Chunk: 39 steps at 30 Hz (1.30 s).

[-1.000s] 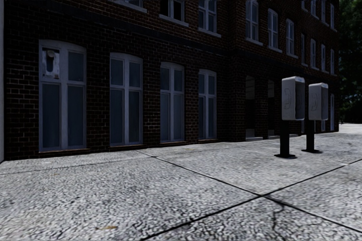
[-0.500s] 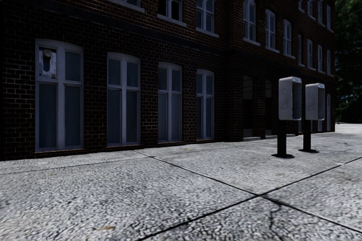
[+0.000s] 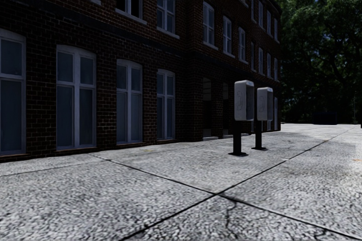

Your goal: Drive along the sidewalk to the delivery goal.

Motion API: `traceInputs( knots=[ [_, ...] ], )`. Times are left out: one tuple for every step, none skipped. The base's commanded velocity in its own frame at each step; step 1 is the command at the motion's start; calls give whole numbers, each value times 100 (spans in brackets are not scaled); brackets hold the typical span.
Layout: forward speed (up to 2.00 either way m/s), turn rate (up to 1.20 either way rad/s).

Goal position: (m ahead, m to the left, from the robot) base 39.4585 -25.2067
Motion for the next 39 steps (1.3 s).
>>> traceInputs(
  knots=[
    [157, -56],
    [167, -56],
    [176, -56],
    [176, -56],
    [200, -56],
    [200, -56],
    [200, -56],
    [200, -56],
    [200, -56],
    [200, -56],
    [200, -56],
    [200, -56],
    [200, -56],
    [200, -56],
    [200, -56],
    [200, -56],
    [200, -56],
    [200, -56],
    [200, -56],
    [200, -56],
    [200, -56],
    [200, -56],
    [200, -56],
    [200, -56],
    [200, -56],
    [200, -56],
    [200, -56],
    [200, -57],
    [200, -57],
    [200, -58],
    [200, -59],
    [200, -59],
    [200, -59],
    [200, -59],
    [200, -59],
    [200, -59],
    [200, -59],
    [200, -59],
    [200, -59]
  ],
)
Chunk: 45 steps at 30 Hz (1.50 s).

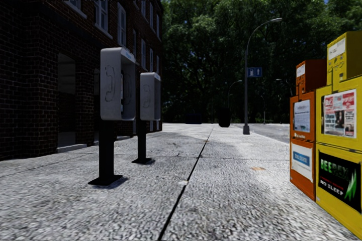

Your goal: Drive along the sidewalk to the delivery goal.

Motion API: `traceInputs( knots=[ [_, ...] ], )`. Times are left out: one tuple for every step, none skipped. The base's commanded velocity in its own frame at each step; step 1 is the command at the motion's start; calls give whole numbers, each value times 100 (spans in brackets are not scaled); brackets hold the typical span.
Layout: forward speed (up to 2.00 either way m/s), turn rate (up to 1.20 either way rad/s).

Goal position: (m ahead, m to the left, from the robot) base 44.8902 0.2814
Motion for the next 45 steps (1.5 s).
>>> traceInputs(
  knots=[
    [200, -59],
    [200, -59],
    [200, -59],
    [200, -19],
    [200, -19],
    [200, 0],
    [200, 0],
    [200, 0],
    [200, 0],
    [200, 0],
    [200, 0],
    [200, 0],
    [200, 0],
    [200, 0],
    [200, 0],
    [200, 0],
    [200, 0],
    [200, 0],
    [200, 0],
    [200, 0],
    [200, 0],
    [200, 0],
    [200, 0],
    [200, 0],
    [200, 0],
    [200, 0],
    [200, 0],
    [200, 0],
    [200, 0],
    [200, 0],
    [200, 0],
    [200, 0],
    [200, 0],
    [200, 0],
    [200, 0],
    [200, 0],
    [200, 0],
    [200, 0],
    [200, 0],
    [200, 0],
    [200, 0],
    [200, 0],
    [200, 0],
    [200, 0],
    [200, 0]
  ],
)
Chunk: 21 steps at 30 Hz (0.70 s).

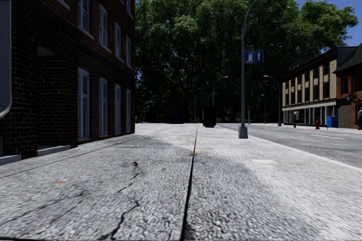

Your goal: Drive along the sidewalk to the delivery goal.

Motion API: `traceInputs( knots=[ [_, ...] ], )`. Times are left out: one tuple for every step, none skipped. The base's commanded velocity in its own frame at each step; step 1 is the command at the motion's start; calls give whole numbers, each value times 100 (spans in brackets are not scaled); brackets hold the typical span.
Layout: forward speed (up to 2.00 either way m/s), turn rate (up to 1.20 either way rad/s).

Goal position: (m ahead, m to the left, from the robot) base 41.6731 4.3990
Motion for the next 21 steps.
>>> traceInputs(
  knots=[
    [200, 0],
    [200, 0],
    [200, 0],
    [200, 0],
    [200, 0],
    [200, 0],
    [200, 0],
    [200, 0],
    [200, 0],
    [200, 0],
    [200, 0],
    [200, 0],
    [200, 0],
    [200, 0],
    [200, 0],
    [200, 0],
    [200, 0],
    [200, 0],
    [200, 0],
    [200, 0],
    [200, 0]
  ],
)
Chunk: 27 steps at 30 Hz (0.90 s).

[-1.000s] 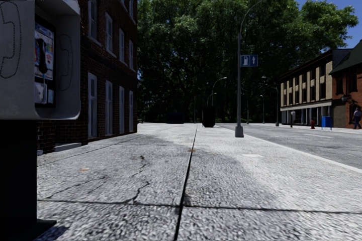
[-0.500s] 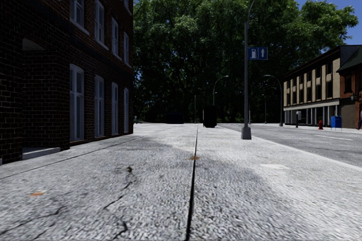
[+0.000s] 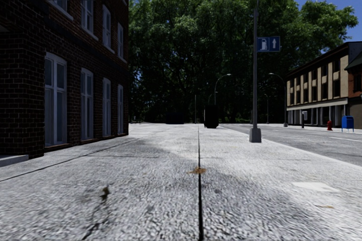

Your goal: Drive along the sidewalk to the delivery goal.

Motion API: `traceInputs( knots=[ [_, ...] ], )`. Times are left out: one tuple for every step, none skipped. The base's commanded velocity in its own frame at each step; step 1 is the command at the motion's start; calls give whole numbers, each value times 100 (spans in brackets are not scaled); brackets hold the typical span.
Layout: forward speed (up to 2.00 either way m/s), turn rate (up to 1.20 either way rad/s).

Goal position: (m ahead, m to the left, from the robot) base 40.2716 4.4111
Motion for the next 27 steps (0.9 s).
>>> traceInputs(
  knots=[
    [200, 0],
    [200, 0],
    [200, 0],
    [200, 0],
    [200, 0],
    [200, 0],
    [200, 0],
    [200, 0],
    [200, 0],
    [200, 0],
    [200, 0],
    [200, 0],
    [200, 0],
    [200, 0],
    [200, 0],
    [200, 0],
    [200, 0],
    [200, 0],
    [200, 0],
    [200, 0],
    [200, 0],
    [200, 0],
    [200, 0],
    [200, 0],
    [200, 0],
    [200, 0],
    [200, 0]
  ],
)
